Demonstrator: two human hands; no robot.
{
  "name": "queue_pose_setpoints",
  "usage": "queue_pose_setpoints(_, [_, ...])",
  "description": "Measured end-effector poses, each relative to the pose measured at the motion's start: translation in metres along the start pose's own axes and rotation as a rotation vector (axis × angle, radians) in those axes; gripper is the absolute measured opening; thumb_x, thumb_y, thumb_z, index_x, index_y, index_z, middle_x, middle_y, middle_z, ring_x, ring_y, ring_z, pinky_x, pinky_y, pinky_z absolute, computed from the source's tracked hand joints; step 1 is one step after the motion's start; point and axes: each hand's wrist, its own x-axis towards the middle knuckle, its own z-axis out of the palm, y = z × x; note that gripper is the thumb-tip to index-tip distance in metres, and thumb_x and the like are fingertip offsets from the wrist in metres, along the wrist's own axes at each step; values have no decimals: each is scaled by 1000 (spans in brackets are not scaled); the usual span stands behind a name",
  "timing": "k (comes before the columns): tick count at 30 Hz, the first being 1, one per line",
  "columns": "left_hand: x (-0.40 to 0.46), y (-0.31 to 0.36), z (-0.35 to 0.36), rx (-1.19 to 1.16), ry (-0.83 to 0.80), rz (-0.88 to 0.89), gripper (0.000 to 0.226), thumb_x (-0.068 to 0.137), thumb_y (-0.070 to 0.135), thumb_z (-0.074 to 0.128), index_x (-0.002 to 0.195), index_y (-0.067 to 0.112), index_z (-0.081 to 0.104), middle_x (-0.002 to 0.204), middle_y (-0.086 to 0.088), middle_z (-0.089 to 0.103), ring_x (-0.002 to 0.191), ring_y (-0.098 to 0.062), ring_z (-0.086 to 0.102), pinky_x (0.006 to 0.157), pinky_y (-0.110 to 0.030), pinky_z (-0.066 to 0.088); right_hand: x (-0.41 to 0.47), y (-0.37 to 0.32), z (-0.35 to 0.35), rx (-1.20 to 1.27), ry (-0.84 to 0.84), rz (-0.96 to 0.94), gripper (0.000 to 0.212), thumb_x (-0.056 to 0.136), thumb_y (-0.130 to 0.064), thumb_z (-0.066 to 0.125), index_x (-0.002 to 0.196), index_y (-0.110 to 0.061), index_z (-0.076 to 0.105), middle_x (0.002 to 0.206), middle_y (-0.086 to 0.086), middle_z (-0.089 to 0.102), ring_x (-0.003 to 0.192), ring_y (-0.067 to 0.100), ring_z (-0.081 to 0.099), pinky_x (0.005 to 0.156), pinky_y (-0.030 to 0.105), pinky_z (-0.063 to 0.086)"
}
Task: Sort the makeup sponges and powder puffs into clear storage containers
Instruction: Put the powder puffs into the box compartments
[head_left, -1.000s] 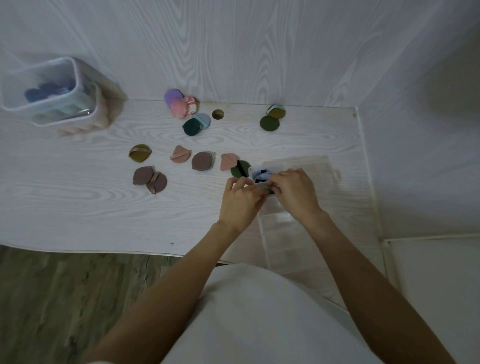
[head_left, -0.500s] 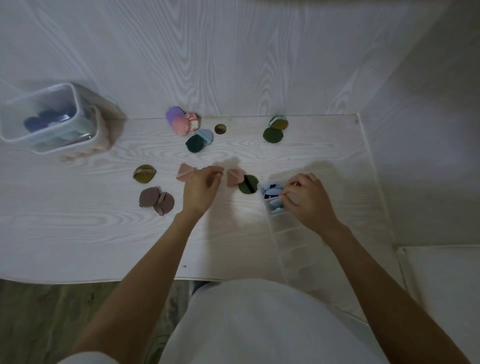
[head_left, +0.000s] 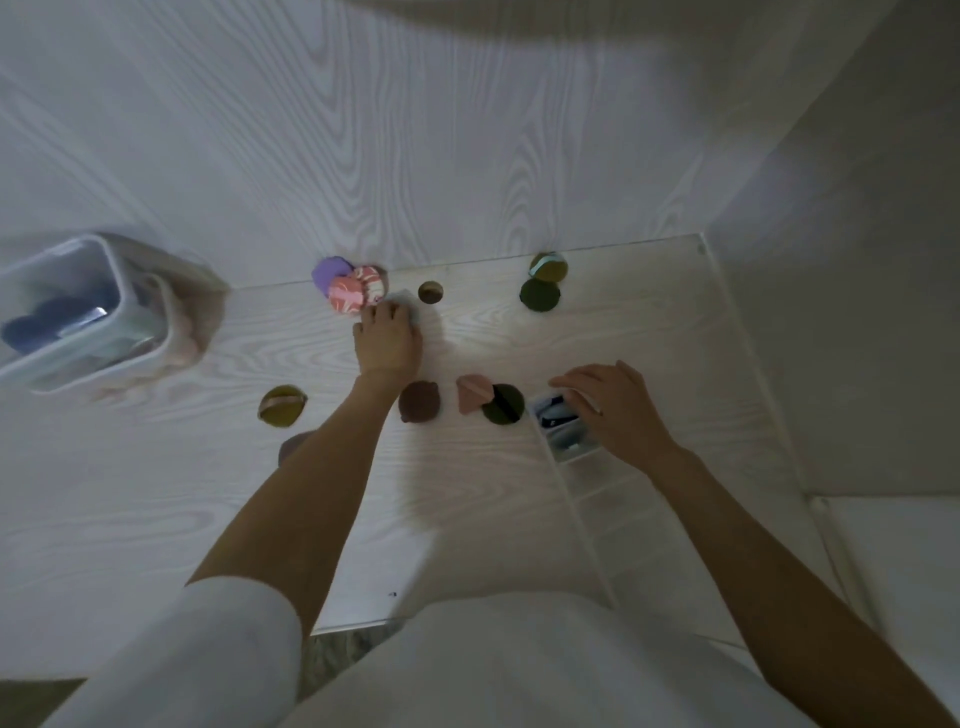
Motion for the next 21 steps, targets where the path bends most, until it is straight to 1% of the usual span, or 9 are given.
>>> queue_pose_setpoints(3, [-9, 4, 2, -78, -22, 78, 28, 94, 24, 45, 109, 13, 65, 111, -14, 61, 98, -32, 56, 83, -40, 40, 0, -1, 2, 27, 17, 12, 34, 92, -28, 38, 110, -23, 66, 111, 3, 65, 107, 22, 57, 107, 46, 24])
queue_pose_setpoints(5, [-16, 0, 3, -166, 6, 82, 22, 92, 20, 49, 103, 14, 68, 104, -13, 65, 92, -33, 58, 81, -39, 42, -2, -2, 3, 41, 14, 4, 33, 92, -28, 38, 110, -23, 66, 112, 3, 64, 107, 21, 56, 107, 46, 23])
queue_pose_setpoints(7, [-17, -5, 2, -222, 101, 65, 21, 88, 12, 52, 105, 7, 65, 106, -18, 61, 95, -36, 55, 80, -42, 44, -3, -2, 4, 43, 13, -18, 31, 92, -28, 40, 109, -24, 65, 111, 1, 64, 107, 21, 57, 107, 46, 23])
queue_pose_setpoints(9, [-14, -7, -1, -263, 141, -12, 30, 86, 10, 55, 115, 2, 56, 114, -22, 53, 104, -37, 49, 83, -44, 44, -3, -1, 5, 42, 2, -34, 28, 94, -25, 43, 110, -25, 65, 111, 0, 64, 107, 20, 56, 108, 46, 23])
queue_pose_setpoints(11, [-9, -5, -1, -300, 78, -99, 44, 87, 15, 56, 128, 4, 46, 125, -22, 46, 112, -37, 43, 89, -45, 42, -4, -1, 5, 44, -1, -35, 26, 95, -22, 45, 111, -25, 64, 112, 0, 63, 108, 19, 56, 109, 46, 21])
queue_pose_setpoints(13, [-3, -7, 2, -309, 3, -147, 49, 88, 21, 55, 133, 8, 41, 130, -20, 43, 115, -36, 40, 91, -46, 41, -3, -2, 6, 48, -3, -27, 30, 94, -25, 40, 111, -23, 65, 112, 1, 63, 108, 19, 55, 110, 45, 20])
queue_pose_setpoints(16, [-1, -7, 5, -331, 12, -148, 41, 89, 24, 53, 128, 14, 49, 125, -16, 50, 111, -33, 45, 89, -45, 43, -2, -4, 5, 57, -7, -9, 37, 92, -29, 34, 110, -23, 65, 112, 1, 63, 108, 18, 55, 111, 43, 19])
queue_pose_setpoints(18, [0, -1, 5, -328, 6, -147, 36, 88, 25, 56, 123, 15, 55, 122, -15, 54, 108, -34, 47, 88, -43, 42, -3, -4, 7, 71, 13, -10, 35, 92, -28, 36, 109, -22, 66, 111, 2, 64, 107, 19, 56, 111, 43, 19])
queue_pose_setpoints(21, [1, 9, 8, -305, 29, -185, 34, 85, 30, 63, 115, 14, 60, 124, -15, 50, 109, -33, 46, 89, -42, 40, -5, -3, 10, 90, 48, -18, 31, 93, -25, 41, 109, -21, 66, 111, 3, 64, 108, 20, 56, 111, 42, 17])
